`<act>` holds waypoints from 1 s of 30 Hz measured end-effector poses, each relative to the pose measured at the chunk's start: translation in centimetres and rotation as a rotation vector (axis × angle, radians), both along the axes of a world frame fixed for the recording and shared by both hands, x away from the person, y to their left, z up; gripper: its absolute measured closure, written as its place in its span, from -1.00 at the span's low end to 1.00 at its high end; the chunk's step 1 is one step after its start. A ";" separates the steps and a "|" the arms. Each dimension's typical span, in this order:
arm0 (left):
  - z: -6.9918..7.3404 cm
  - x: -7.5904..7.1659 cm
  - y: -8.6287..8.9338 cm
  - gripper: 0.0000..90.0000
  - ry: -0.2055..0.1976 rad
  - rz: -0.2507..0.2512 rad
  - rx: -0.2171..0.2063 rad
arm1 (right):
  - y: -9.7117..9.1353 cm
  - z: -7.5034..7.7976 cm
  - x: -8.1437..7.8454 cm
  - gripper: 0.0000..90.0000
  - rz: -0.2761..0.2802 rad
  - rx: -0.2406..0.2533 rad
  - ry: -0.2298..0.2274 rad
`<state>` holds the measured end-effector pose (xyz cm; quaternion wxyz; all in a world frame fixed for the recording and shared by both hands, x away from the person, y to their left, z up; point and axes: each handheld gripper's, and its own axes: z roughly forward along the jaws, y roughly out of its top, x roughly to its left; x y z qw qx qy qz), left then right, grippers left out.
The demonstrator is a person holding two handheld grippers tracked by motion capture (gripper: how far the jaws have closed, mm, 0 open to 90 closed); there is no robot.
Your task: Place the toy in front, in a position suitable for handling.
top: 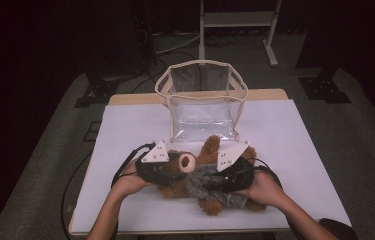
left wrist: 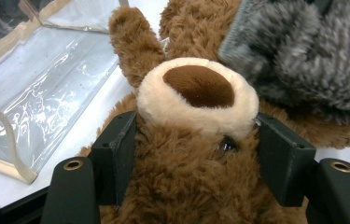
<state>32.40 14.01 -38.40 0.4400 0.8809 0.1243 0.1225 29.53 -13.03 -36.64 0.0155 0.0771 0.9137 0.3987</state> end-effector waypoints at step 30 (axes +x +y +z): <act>-0.5 -0.6 0.6 -0.24 0.011 -0.049 0.002 | -7.5 0.9 -1.6 0.66 -0.207 0.099 -0.055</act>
